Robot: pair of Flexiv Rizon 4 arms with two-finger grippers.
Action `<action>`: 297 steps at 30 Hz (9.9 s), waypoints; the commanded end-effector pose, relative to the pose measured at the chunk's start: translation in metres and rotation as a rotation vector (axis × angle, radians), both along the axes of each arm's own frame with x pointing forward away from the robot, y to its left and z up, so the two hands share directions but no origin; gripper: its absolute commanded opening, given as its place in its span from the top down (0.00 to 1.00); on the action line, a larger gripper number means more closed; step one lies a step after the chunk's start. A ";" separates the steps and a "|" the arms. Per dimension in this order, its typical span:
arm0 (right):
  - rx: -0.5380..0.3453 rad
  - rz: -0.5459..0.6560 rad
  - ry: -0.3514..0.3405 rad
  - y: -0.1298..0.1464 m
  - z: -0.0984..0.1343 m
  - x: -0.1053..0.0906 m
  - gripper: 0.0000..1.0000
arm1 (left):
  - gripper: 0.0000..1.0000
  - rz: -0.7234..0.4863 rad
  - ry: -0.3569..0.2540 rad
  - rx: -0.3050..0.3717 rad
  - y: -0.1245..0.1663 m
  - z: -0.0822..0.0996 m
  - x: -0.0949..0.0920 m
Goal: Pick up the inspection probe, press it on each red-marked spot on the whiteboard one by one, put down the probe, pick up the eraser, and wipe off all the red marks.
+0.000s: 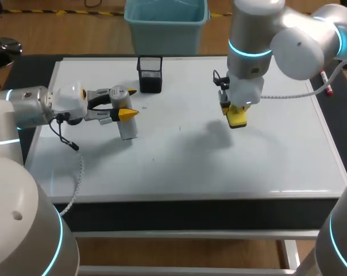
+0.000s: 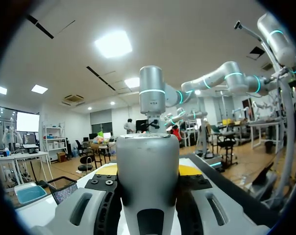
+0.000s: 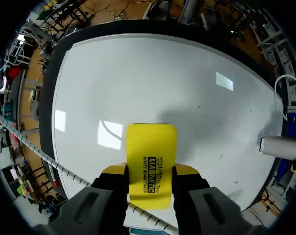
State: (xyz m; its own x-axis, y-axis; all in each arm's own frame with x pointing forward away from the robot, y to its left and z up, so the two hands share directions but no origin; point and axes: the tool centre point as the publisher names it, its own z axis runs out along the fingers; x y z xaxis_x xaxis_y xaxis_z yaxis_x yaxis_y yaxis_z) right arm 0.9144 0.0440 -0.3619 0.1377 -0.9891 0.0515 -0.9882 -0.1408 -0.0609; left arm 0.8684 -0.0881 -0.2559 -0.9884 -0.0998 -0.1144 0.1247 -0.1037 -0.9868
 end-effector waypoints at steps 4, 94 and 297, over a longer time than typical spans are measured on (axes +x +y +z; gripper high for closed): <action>0.008 0.003 -0.006 -0.008 0.013 -0.004 1.00 | 1.00 0.003 -0.001 0.000 0.000 0.001 -0.001; -0.021 -0.112 0.105 0.029 -0.073 0.182 1.00 | 1.00 0.003 -0.001 0.000 0.000 0.001 -0.001; 0.563 -0.883 0.357 -0.080 0.098 0.197 0.00 | 1.00 -0.206 -0.022 0.064 -0.063 0.004 0.232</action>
State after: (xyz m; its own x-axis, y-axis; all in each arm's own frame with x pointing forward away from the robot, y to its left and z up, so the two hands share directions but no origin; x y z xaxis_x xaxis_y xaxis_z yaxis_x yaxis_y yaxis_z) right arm 1.1116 -0.0355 -0.2654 -0.7119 -0.6138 -0.3414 -0.6999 0.5802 0.4165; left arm 1.0950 -0.1510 -0.2490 -0.9859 0.0992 -0.1348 0.1290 -0.0625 -0.9897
